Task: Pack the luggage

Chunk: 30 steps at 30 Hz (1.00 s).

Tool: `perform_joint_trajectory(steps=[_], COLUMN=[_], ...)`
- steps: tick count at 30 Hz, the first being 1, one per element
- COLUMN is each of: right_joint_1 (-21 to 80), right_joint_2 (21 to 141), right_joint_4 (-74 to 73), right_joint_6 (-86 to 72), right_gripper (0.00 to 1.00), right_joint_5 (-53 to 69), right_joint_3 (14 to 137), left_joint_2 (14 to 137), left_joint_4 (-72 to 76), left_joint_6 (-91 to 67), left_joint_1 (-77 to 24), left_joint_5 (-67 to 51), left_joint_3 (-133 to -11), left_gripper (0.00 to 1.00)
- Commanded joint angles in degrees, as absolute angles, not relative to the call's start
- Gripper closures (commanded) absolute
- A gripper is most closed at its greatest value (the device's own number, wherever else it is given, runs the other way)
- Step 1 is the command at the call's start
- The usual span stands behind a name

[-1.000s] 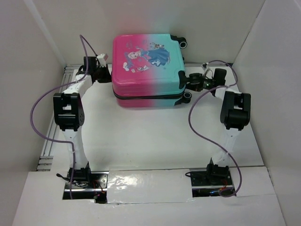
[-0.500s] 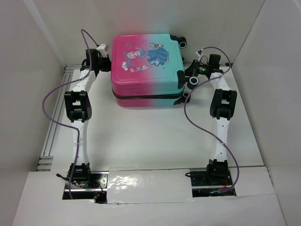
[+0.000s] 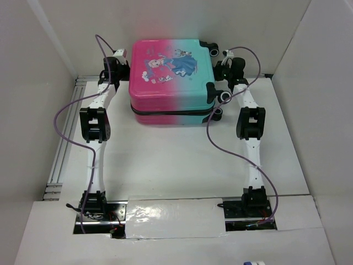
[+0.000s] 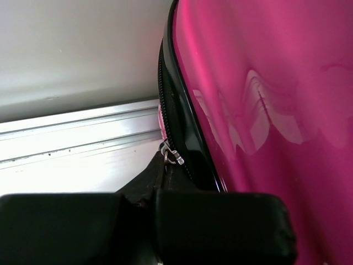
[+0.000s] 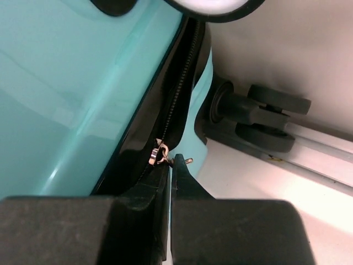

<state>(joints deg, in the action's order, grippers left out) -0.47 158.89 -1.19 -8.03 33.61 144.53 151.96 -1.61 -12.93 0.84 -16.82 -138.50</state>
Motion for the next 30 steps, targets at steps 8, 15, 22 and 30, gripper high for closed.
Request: perform_joint_trajectory(steps=[8, 15, 22, 30], right_joint_1=[3.5, -5.1, -1.9, 12.5], right_joint_2=[158.7, 129.7, 117.9, 121.1], right_joint_4=[10.2, -6.5, -10.8, -13.7], right_joint_6=[-6.2, -15.5, -5.2, 8.0], right_gripper=[0.00, 0.00, 0.00, 0.00], right_joint_5=[-11.4, -14.1, -8.8, 9.0], right_joint_3=[145.2, 123.9, 121.0, 133.3], left_joint_2=[147.2, 124.6, 108.2, 88.3], left_joint_4=[10.4, 24.2, 28.1, 27.0], left_joint_6=[-12.7, -11.3, -10.4, -11.2], left_joint_1=[-4.2, -7.4, -13.2, -29.6], left_joint_5=[-12.1, -13.0, -14.7, -11.0], left_joint_3=[-127.7, -93.8, -71.0, -49.5], left_gripper=[1.00, 1.00, 1.00, 1.00])
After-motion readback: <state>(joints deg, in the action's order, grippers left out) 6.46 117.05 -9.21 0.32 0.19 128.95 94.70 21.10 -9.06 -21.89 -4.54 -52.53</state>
